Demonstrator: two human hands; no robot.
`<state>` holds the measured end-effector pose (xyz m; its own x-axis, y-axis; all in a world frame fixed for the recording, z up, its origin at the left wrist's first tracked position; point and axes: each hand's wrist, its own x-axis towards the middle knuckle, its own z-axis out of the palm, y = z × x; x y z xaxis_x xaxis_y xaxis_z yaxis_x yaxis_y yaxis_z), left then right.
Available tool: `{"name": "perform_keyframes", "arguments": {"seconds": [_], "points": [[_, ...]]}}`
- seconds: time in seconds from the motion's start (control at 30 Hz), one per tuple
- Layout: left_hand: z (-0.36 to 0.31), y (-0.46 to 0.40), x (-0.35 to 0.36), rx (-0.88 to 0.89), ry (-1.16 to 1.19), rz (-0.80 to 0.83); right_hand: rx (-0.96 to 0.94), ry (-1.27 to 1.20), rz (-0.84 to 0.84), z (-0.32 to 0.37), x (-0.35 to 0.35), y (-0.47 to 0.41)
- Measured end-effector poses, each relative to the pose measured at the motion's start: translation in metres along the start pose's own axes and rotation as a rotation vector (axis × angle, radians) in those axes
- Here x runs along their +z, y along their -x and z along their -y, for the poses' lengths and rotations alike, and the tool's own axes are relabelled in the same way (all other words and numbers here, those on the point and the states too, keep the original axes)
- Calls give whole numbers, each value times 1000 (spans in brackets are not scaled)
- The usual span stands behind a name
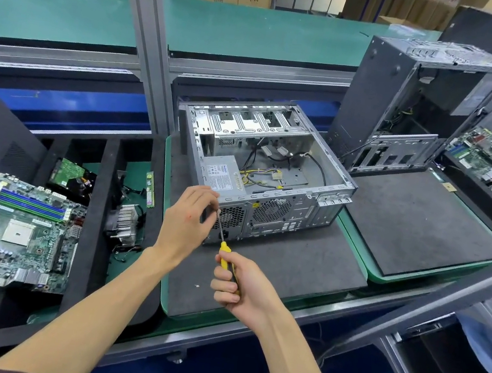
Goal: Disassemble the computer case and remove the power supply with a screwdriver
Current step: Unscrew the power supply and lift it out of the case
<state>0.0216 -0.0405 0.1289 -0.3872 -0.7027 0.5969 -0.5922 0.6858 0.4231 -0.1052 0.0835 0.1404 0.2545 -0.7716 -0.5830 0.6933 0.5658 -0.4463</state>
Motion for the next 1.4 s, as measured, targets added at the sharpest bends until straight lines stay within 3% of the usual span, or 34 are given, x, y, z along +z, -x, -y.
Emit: {"name": "perform_keyframes", "arguments": {"seconds": [0.63,0.8,1.03,1.4], "points": [[-4,5,5,110,-5,-137,-117,-156,-17,10,-11,8],[-28,29,23,190,155,90,-162,-213,-130,12,-30,4],[-27,60,68,-95,113,552,-165,-236,-247,9,-72,9],[-70,33,127,-289,-6,532,-121,-122,-274,59,-136,33]]}}
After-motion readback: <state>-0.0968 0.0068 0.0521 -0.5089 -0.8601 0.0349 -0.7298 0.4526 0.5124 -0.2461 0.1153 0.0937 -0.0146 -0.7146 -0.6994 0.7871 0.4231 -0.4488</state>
